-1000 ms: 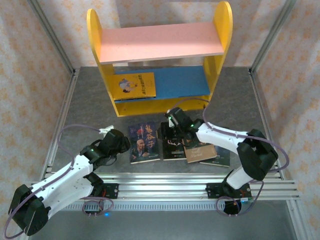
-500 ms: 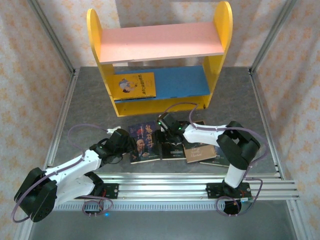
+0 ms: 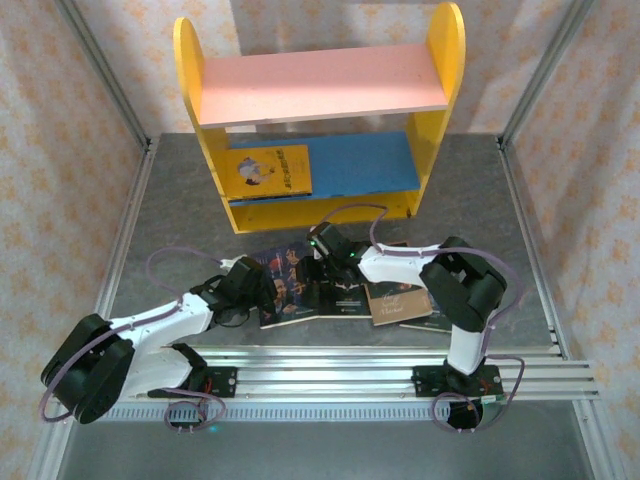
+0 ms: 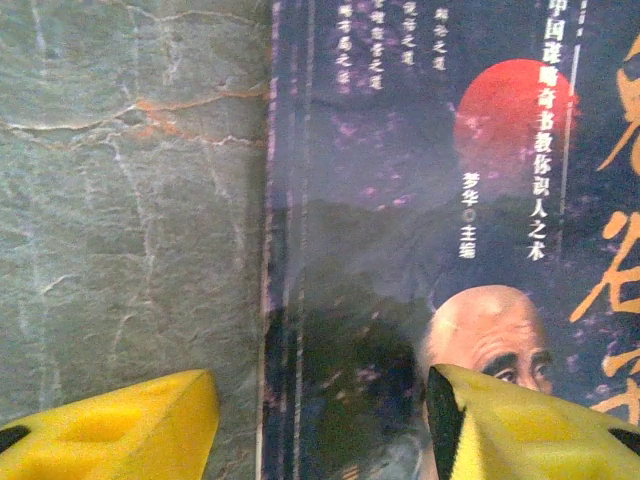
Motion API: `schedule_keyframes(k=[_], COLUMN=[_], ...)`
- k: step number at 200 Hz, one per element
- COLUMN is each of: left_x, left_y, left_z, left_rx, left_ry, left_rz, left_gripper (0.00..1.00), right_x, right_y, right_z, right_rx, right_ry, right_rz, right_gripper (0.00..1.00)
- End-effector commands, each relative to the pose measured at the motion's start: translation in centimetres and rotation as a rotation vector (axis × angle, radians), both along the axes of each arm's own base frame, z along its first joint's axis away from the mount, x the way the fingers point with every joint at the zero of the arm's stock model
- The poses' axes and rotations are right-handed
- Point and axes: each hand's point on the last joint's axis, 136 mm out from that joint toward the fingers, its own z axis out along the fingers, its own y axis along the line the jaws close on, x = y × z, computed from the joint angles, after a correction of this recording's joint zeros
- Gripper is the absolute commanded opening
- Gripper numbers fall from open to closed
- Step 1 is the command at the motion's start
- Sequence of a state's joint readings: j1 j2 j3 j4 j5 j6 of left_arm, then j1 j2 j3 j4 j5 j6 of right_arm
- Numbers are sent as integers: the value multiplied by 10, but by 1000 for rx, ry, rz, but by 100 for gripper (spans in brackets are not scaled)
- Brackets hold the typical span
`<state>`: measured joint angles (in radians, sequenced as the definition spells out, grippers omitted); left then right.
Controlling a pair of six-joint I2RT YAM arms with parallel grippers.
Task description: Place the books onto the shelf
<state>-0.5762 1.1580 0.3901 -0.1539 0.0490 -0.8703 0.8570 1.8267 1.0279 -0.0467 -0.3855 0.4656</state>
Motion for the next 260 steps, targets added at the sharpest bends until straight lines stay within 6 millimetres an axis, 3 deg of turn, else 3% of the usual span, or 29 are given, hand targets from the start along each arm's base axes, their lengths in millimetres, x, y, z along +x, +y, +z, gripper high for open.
schedule_keyframes(k=[1,63,97,153,204,260], left_x=[-4,7,11,8,5,8], left_y=[-7,-34,-42,-36,-36,-43], left_z=[-10,4,34,80,80,87], left_rx=[-25,-140,-189,-232,-264,-298], left_ry=[22,-24,-93,-210,-222,-252], left_rz=[-22,-97,-129,-126,-126,-142], left_gripper=[59,59,59,61,59,49], right_x=[-13,-30,-33,-36,-38,-40], right_y=[7,10,10,13,17,19], right_z=[-24,-50,-52,-53,-52,-51], right_rx=[12,10,17,20,27,29], right_ry=[63,115,122,122,122,125], right_rz=[11,22,25,35,48,59], right_gripper=[36,17,13,12,13,13])
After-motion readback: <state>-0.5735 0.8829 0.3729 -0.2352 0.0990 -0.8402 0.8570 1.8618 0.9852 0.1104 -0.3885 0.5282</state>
